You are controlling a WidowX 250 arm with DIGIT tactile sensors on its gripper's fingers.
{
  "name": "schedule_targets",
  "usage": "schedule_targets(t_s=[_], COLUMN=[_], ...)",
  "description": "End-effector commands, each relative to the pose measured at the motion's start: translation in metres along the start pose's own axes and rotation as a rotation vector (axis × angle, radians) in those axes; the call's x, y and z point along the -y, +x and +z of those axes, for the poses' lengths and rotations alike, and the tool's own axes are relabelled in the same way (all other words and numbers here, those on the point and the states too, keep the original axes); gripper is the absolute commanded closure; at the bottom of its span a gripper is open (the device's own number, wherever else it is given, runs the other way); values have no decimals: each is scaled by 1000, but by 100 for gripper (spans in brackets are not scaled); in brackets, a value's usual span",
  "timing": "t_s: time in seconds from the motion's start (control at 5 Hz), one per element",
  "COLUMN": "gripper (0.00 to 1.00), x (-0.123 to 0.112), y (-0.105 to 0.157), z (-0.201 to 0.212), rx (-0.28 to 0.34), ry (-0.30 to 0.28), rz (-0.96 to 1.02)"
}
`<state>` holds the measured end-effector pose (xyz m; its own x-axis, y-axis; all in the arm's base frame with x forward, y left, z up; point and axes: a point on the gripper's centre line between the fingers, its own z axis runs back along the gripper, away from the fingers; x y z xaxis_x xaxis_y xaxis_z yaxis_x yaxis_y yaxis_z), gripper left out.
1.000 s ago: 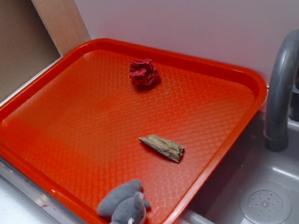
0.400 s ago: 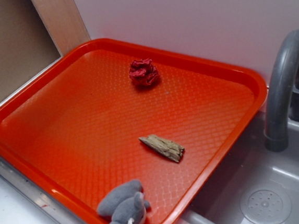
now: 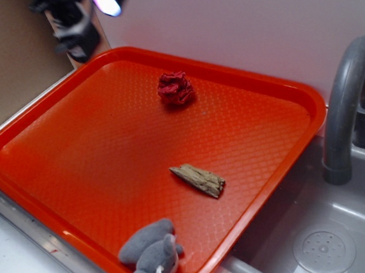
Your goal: Grab the wood chip.
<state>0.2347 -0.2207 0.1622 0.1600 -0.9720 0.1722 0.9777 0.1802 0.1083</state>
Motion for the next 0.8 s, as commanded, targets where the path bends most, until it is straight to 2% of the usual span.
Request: schedule_targets(t_s=[0.0, 0.2, 0.6], gripper=[0, 0, 0], x=[79, 90, 98], y=[39, 46, 60], z=[-31, -56, -97], rx=[-18, -42, -126], ry=[-97, -147, -167], rz=[-335, -341, -347])
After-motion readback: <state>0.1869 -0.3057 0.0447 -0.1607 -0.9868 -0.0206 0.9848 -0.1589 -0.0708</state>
